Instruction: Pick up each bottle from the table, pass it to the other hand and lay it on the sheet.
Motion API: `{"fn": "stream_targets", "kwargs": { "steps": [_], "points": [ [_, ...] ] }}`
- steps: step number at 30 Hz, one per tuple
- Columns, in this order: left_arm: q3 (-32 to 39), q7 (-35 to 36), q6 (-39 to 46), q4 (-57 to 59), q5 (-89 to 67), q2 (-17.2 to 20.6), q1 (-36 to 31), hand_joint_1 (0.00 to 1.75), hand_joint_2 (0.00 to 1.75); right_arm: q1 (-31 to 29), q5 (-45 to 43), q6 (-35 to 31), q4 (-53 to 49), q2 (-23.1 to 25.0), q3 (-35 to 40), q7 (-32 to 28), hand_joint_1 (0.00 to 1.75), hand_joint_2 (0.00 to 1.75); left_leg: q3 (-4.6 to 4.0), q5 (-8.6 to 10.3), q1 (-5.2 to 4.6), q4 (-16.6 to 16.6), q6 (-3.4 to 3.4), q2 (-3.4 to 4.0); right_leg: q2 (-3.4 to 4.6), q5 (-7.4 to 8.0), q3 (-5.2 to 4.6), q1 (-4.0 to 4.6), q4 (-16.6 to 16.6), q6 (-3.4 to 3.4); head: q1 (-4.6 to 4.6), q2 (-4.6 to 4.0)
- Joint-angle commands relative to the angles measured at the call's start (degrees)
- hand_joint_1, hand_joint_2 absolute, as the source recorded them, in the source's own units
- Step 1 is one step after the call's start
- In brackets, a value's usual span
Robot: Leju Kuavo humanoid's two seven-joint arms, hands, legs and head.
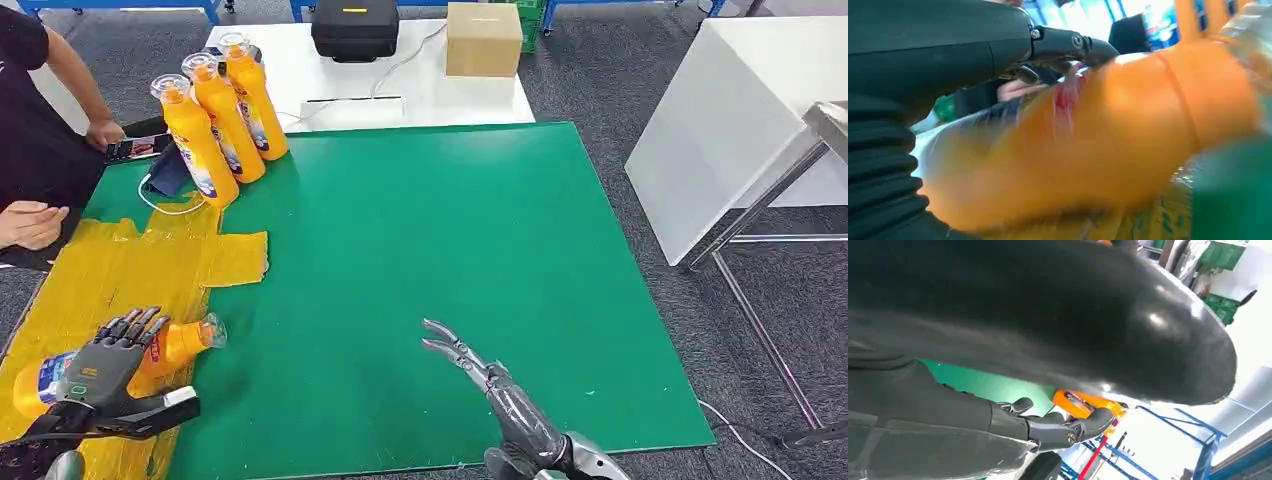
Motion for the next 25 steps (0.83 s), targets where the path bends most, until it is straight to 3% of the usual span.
{"fn": "stream_targets", "kwargs": {
  "steps": [1,5,7,10,12,13,14,19,20,23,24,25],
  "points": [
    [-0.4,-1.6,5.2,-3.8,-0.5,0.0,2.6,0.00,0.00,-1.0,0.2,-0.1,1.7,-0.8,-0.9,-0.2,0.00,0.00,0.10,-0.07,0.00,0.0,0.01,0.03,-0.05,-0.06,0.12,0.01,0.0,0.03,0.04,0.00],
    [-0.4,-2.2,12.0,-4.5,-2.1,-1.1,4.1,0.00,0.00,-0.7,0.3,-0.1,2.5,-1.4,-0.6,-0.2,0.00,0.00,0.24,-0.14,0.00,-0.1,-0.03,0.06,-0.07,-0.12,0.27,0.02,-0.1,0.02,0.04,0.00],
    [0.9,-2.5,18.3,-5.4,-0.2,-4.1,4.0,0.00,0.00,-0.3,0.5,-0.3,2.5,-1.6,-0.5,0.1,0.00,0.00,0.18,-0.08,-0.03,-0.1,-0.01,0.00,-0.09,-0.08,0.23,-0.02,-0.1,0.02,0.04,0.00],
    [1.6,-2.5,19.6,-7.3,-0.1,-5.9,4.3,0.00,0.00,0.1,0.6,-0.5,2.5,-1.6,-0.4,0.4,0.00,0.00,0.07,-0.02,-0.06,-0.1,0.01,-0.06,-0.11,-0.04,0.09,-0.06,-0.1,0.03,0.02,0.00],
    [8.8,-11.3,19.6,-15.6,6.2,-13.7,5.3,0.00,0.00,0.6,1.3,-2.0,2.7,-1.3,-0.2,1.0,0.00,0.00,0.16,-0.05,-0.04,-0.1,0.01,-0.10,-0.18,-0.08,0.20,-0.04,-0.1,0.04,0.04,0.00],
    [13.6,-22.5,19.6,-20.1,16.3,-20.5,5.2,0.00,0.00,1.3,5.8,-6.0,2.2,0.0,-0.6,-0.4,0.00,0.00,0.08,-0.04,-0.03,-0.1,0.02,-0.11,-0.16,-0.06,0.14,-0.04,-0.1,0.04,0.02,0.00],
    [16.1,-27.7,19.6,-23.0,18.3,-25.0,6.0,0.00,0.00,2.0,8.2,-8.4,1.3,1.1,-0.3,-0.9,0.00,0.00,0.02,-0.01,-0.06,-0.1,0.05,-0.17,-0.21,-0.05,0.10,-0.06,-0.1,0.07,0.02,0.00],
    [16.1,-27.7,19.6,-23.0,18.3,-25.0,6.0,0.00,0.00,2.0,8.2,-8.4,1.3,1.1,-0.3,-0.9,0.00,0.00,0.08,-0.11,-0.06,0.0,0.03,-0.02,-0.03,-0.08,0.17,-0.03,-0.1,0.06,0.07,0.00],
    [16.9,-30.0,19.6,-30.2,28.1,-28.8,7.0,0.00,0.00,2.8,22.9,-20.3,0.7,3.9,-1.3,1.2,0.00,0.00,0.17,-0.17,-0.07,0.0,0.02,0.02,-0.04,-0.13,0.25,-0.03,-0.1,0.06,0.04,0.00],
    [4.4,-23.8,16.0,-38.5,41.8,-29.6,12.5,0.00,0.00,4.9,38.1,-41.4,0.5,6.3,1.7,2.6,0.00,0.00,-0.02,-0.14,-0.10,0.0,0.05,-0.07,-0.12,-0.09,0.05,-0.04,-0.1,0.04,0.02,0.00],
    [-0.7,-17.9,4.2,-41.0,49.0,-28.8,13.4,0.00,0.00,6.7,40.8,-49.2,-0.3,7.3,1.4,2.8,0.00,0.00,0.04,-0.20,-0.09,0.0,0.06,-0.16,-0.24,-0.18,0.14,-0.03,-0.1,0.06,0.04,0.00],
    [-2.9,-15.2,-2.0,-44.4,56.3,-32.9,14.9,0.00,0.00,13.1,46.4,-49.5,-4.5,15.0,-6.2,-2.5,0.00,0.00,0.12,-0.25,-0.10,0.0,0.05,-0.16,-0.27,-0.24,0.21,-0.03,-0.1,0.06,0.02,0.00]
  ]
}}
